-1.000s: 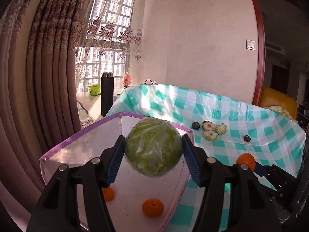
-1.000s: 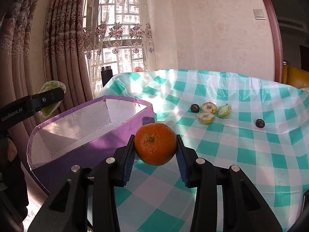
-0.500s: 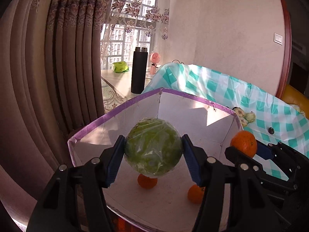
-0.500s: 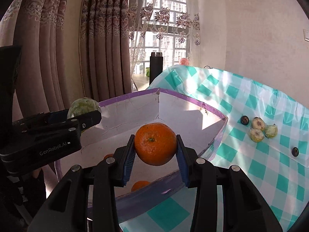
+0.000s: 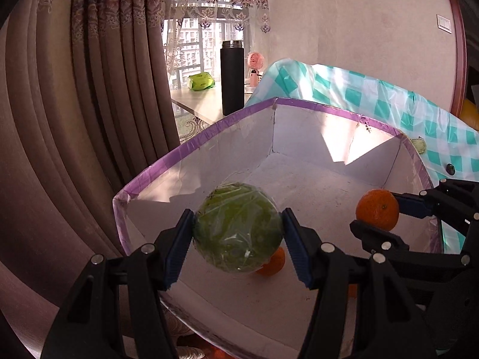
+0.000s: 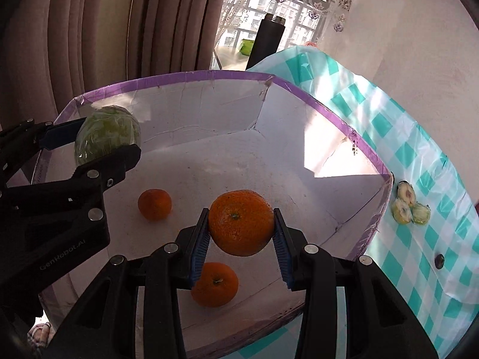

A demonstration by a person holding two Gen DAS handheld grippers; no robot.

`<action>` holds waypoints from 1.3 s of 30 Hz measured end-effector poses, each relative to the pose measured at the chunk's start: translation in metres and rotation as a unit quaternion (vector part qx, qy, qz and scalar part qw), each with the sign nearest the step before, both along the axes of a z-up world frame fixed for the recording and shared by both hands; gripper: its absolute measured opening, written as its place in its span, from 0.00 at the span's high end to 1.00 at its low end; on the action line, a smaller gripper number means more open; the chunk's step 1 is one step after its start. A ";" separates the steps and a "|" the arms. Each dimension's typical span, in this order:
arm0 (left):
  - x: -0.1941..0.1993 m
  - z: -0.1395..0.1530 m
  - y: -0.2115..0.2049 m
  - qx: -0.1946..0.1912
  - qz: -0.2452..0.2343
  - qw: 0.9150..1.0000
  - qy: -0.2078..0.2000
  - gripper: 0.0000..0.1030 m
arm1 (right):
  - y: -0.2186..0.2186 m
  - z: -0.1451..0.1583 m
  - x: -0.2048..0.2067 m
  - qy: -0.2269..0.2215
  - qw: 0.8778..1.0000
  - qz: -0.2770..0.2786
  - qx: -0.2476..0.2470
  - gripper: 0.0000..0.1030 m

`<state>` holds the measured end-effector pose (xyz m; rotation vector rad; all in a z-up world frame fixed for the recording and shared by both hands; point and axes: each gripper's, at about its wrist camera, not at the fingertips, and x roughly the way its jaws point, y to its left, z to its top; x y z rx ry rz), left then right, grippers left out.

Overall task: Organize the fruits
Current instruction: 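Open both tools to release the fruits into the box, then move both open tools back to the remaining fruits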

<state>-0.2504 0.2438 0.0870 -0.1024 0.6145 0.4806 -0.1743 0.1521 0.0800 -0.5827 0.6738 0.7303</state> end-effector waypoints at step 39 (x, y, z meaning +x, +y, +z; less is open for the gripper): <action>-0.036 0.067 -0.158 0.085 -0.196 0.952 -0.218 0.02 | -0.196 0.025 0.058 -0.083 0.926 -0.240 0.280 0.16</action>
